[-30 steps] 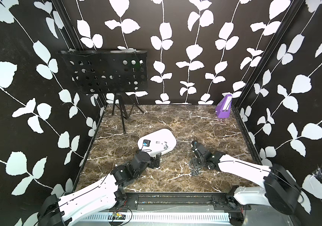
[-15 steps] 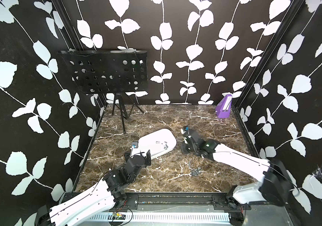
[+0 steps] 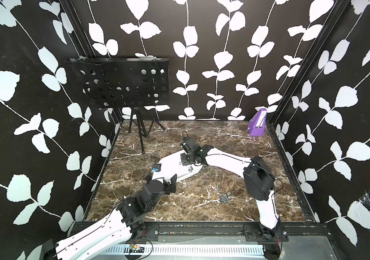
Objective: Put the socket on the desktop into the storage box
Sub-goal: Place the socket head in the storage box, then pick up the socket head from the center of the board.
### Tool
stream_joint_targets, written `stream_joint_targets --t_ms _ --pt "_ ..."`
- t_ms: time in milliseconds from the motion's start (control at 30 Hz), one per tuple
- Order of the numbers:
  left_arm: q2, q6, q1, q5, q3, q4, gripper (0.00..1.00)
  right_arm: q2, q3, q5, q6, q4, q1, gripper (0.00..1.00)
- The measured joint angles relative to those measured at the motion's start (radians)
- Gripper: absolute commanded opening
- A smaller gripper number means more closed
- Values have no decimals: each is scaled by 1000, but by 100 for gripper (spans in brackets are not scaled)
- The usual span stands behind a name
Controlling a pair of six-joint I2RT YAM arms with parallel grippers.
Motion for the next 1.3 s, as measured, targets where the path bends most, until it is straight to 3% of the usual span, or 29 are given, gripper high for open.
stream_joint_targets --t_ms 200,367,633,800,1067,1300 --pt "8 4 0 36 0 8 98 -22 26 15 -5 -56 7 46" --pt "15 19 0 101 0 44 97 -169 -26 60 -21 -99 34 46" --pt "103 45 0 282 -6 158 93 -669 -438 217 -23 -112 113 44" --pt "205 52 0 369 -5 209 93 -829 -682 281 24 -145 116 42" --pt "359 53 0 436 44 209 93 -797 -842 290 103 -127 134 40" --pt "369 51 0 441 54 208 93 -689 -882 280 141 -20 135 40"
